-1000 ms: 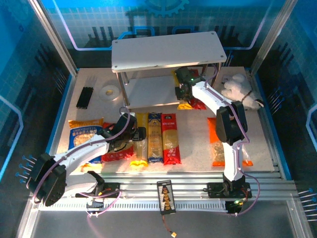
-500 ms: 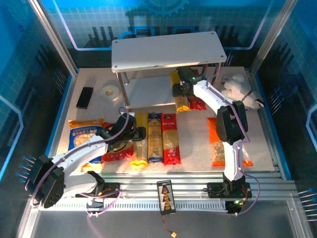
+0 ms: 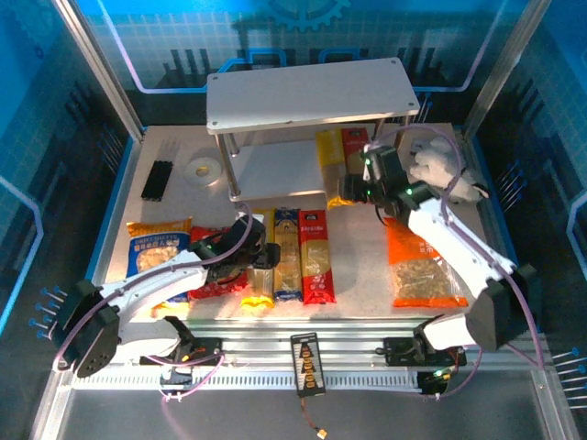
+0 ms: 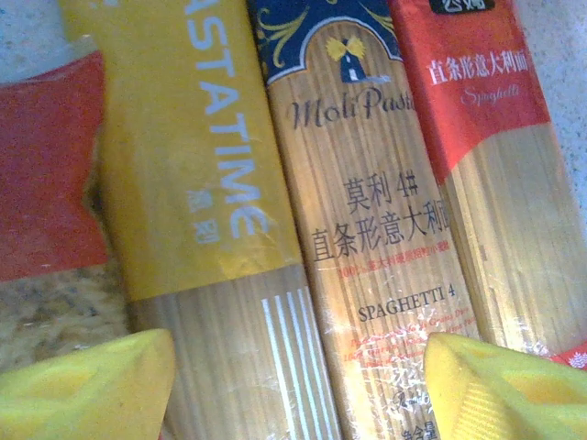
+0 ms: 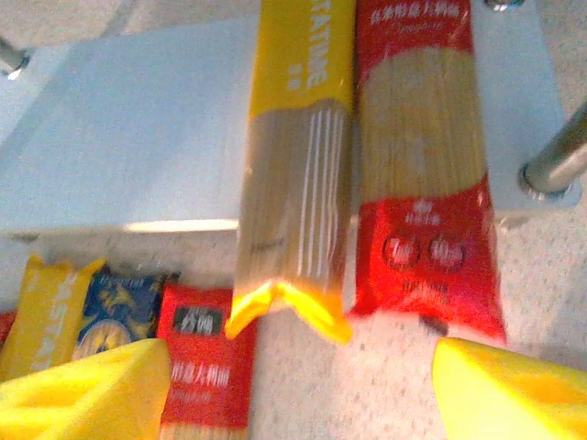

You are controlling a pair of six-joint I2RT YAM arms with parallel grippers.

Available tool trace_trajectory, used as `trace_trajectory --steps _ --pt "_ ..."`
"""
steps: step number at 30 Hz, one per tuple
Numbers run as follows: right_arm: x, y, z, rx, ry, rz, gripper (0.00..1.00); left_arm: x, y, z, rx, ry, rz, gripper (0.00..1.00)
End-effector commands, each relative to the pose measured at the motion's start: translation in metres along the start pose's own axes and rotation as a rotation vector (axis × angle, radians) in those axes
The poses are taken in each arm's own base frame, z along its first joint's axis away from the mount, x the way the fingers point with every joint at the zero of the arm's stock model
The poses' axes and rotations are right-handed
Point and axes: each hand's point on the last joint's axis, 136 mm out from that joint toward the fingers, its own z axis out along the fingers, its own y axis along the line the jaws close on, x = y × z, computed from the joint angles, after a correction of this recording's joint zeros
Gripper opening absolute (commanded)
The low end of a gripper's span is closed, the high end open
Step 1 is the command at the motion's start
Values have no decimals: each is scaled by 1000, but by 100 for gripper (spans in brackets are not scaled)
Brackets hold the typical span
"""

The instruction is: Place and organize the pasta boxes and bags onto the shelf

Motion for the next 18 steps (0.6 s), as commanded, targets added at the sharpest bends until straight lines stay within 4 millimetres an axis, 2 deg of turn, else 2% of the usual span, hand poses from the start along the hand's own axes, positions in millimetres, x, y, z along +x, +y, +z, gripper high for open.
trace_trajectory --steps 1,3,8,12,18 --pt "40 5 0 -33 69 16 76 -2 -7 2 -28 7 16 72" --pt "51 6 -5 -43 81 14 76 -2 -9 5 -25 10 1 71" --pt "65 10 -14 -74 100 11 76 8 9 12 -97 33 -56 72" --pt "65 11 -21 -88 82 13 78 18 25 21 -135 75 -113 72" --pt "62 7 -34 -87 47 14 80 35 39 33 -149 129 -177 72"
